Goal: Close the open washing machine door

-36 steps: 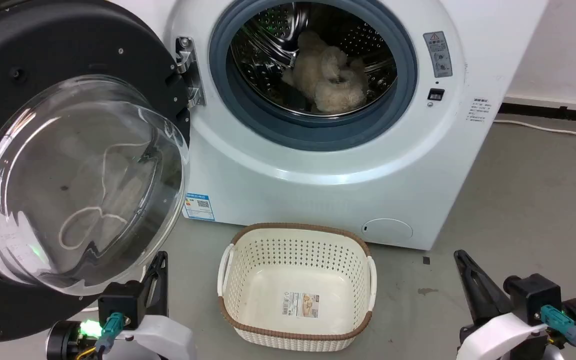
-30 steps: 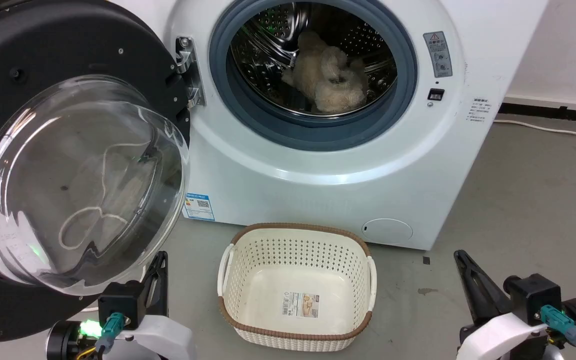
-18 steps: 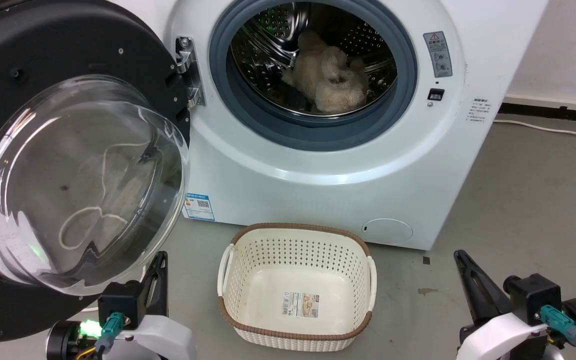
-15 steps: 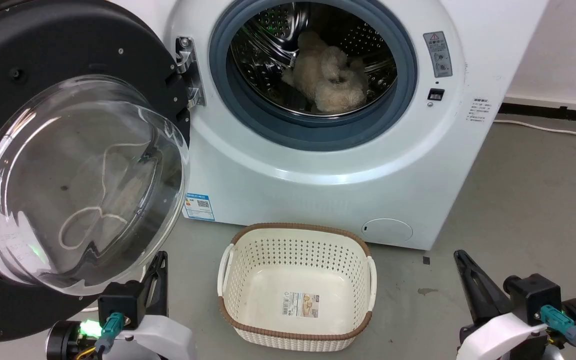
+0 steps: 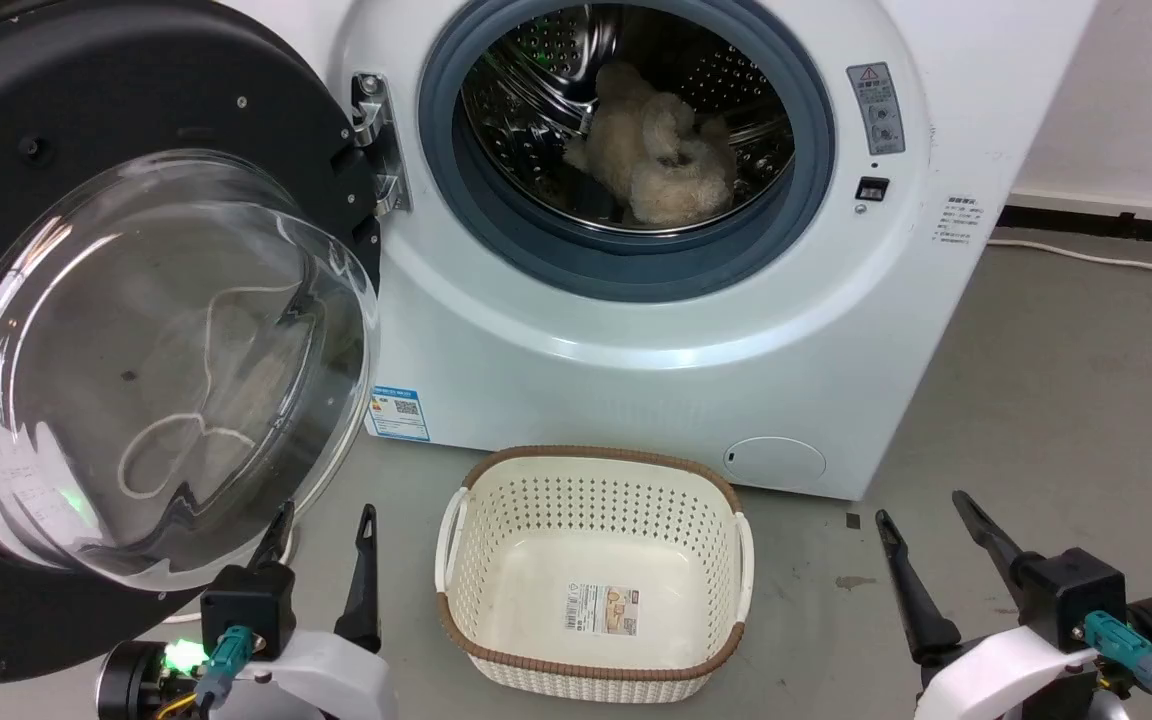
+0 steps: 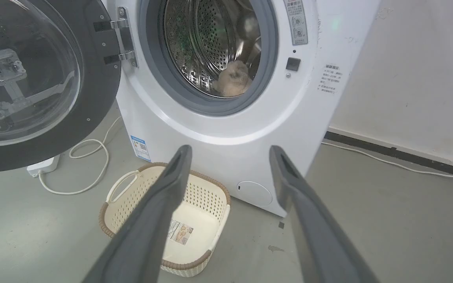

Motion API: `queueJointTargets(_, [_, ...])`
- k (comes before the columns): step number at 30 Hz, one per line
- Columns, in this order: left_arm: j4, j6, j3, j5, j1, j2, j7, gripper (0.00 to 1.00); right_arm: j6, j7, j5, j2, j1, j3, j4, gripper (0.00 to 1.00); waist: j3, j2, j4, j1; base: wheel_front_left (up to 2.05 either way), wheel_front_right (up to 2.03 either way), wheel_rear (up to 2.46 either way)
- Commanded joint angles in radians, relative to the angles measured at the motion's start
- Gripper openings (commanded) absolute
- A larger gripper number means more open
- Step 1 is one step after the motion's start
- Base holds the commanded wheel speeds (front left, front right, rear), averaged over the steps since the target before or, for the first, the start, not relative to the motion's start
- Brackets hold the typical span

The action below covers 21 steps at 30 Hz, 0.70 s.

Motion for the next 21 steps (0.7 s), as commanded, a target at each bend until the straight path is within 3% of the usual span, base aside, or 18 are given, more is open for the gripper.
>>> queueJointTargets(1, [0.002,0.000,-0.002,-0.001,-0.002,0.000,-0.011,1.00,0.000,-0.008,0.010,-0.001,0.002,-0.003,0.001,1.00,0.000,0.0000,0.001,0.0000,0.00,0.00,0.00])
queueJointTargets(21, [0.010,0.000,-0.024,-0.002,0.002,0.009,-0.052,1.00,0.000,-0.050,0.030,0.001,0.019,-0.005,0.007,1.00,-0.015,0.0000,0.085,0.0000,0.00,0.00,0.00])
